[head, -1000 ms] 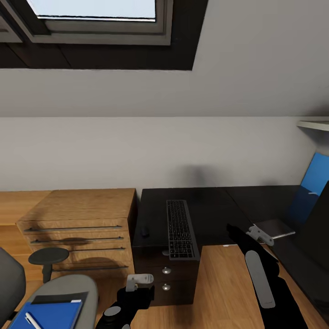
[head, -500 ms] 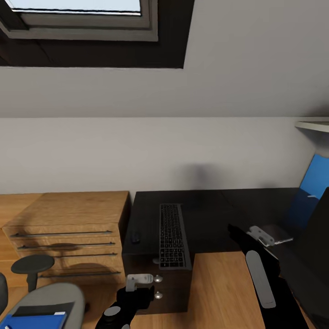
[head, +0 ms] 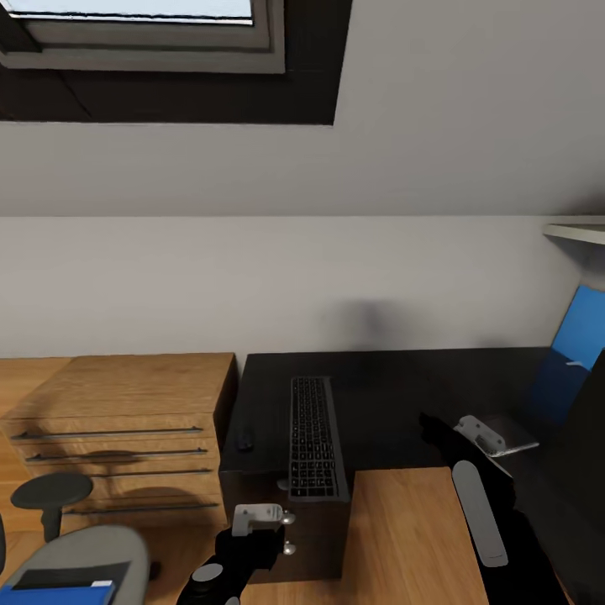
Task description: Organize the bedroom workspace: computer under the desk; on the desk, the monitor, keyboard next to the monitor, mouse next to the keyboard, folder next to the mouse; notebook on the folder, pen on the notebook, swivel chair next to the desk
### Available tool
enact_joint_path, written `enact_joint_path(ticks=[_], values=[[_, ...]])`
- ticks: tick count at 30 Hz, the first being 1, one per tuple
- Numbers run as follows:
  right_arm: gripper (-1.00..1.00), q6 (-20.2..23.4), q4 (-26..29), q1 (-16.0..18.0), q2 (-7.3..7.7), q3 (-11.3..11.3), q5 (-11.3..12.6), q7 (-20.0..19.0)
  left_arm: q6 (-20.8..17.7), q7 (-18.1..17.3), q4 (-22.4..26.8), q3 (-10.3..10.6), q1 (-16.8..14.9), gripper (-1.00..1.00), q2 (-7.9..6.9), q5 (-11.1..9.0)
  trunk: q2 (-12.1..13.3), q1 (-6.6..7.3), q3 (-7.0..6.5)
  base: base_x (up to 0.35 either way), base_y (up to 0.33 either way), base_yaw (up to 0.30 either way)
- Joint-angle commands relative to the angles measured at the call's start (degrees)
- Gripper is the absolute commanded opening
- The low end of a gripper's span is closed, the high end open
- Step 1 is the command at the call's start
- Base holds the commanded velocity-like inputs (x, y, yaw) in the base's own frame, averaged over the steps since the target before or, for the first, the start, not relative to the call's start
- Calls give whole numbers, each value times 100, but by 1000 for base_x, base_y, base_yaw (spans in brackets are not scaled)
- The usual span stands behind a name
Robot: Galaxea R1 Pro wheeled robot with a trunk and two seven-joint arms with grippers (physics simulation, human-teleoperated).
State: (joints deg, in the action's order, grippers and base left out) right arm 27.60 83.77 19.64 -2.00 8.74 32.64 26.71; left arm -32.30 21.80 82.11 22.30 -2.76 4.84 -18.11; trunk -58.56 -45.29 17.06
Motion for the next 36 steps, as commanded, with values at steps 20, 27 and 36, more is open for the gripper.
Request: enact_joint_path(ticks=[20, 27, 36], values=[[100, -335, -510, 0, -9, -20, -1182, 36, -7, 61, 122, 0, -5, 100, -8, -70, -4, -3, 8, 136, -117, 0], [100, -580, -967, 26, 31, -22, -1624, 40, 82, 61, 367, -5, -5, 100, -25, -74, -4, -3, 8, 8, -7, 0], [100, -898, -1830, 233, 94, -14, -2199, 44, 331, 90, 530, -6, 3, 100, -35, -86, -4, -3, 8, 1, -1, 0]])
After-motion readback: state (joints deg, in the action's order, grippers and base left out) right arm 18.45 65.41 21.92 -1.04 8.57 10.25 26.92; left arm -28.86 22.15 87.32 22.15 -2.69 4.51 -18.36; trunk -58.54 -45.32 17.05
